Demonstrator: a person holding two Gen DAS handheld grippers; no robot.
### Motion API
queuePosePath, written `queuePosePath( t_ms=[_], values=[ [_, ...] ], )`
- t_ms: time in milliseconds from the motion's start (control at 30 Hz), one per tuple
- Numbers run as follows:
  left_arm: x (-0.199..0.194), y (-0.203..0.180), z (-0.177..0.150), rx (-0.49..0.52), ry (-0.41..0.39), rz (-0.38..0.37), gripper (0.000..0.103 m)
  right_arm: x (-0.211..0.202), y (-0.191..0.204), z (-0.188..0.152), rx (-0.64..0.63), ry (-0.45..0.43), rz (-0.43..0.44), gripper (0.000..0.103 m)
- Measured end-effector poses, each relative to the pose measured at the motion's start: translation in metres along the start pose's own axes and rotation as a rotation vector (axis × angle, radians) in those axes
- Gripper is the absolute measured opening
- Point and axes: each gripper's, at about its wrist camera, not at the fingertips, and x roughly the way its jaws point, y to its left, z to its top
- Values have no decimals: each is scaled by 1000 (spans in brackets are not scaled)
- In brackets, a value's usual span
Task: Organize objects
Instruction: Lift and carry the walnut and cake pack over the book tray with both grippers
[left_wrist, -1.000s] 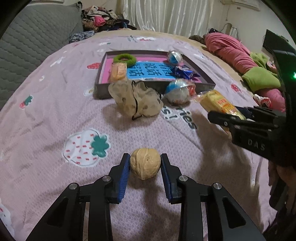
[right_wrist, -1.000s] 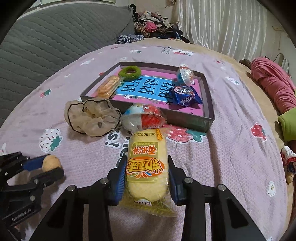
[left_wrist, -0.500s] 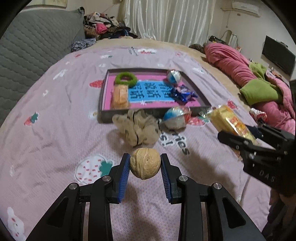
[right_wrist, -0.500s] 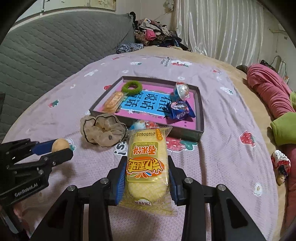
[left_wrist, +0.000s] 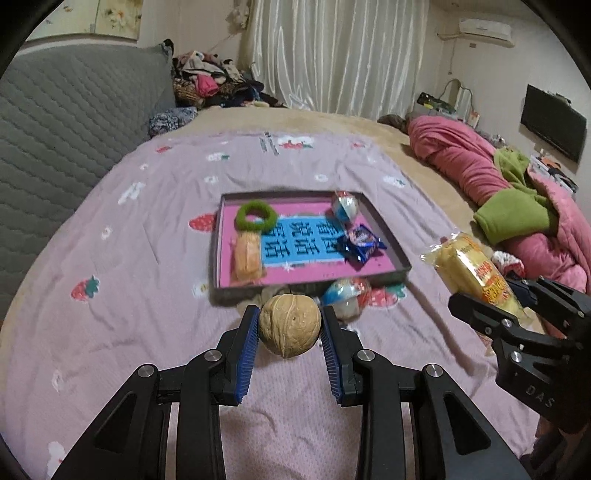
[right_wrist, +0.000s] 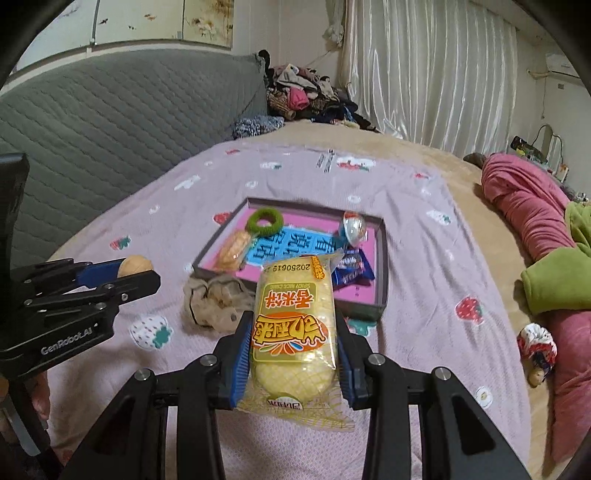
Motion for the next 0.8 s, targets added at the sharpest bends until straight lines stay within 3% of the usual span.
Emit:
queuePosePath(
  t_ms=[800],
  values=[
    [-13, -1, 88, 1, -104, -18, 34, -31, -4, 73, 4, -142, 7, 40]
  ],
)
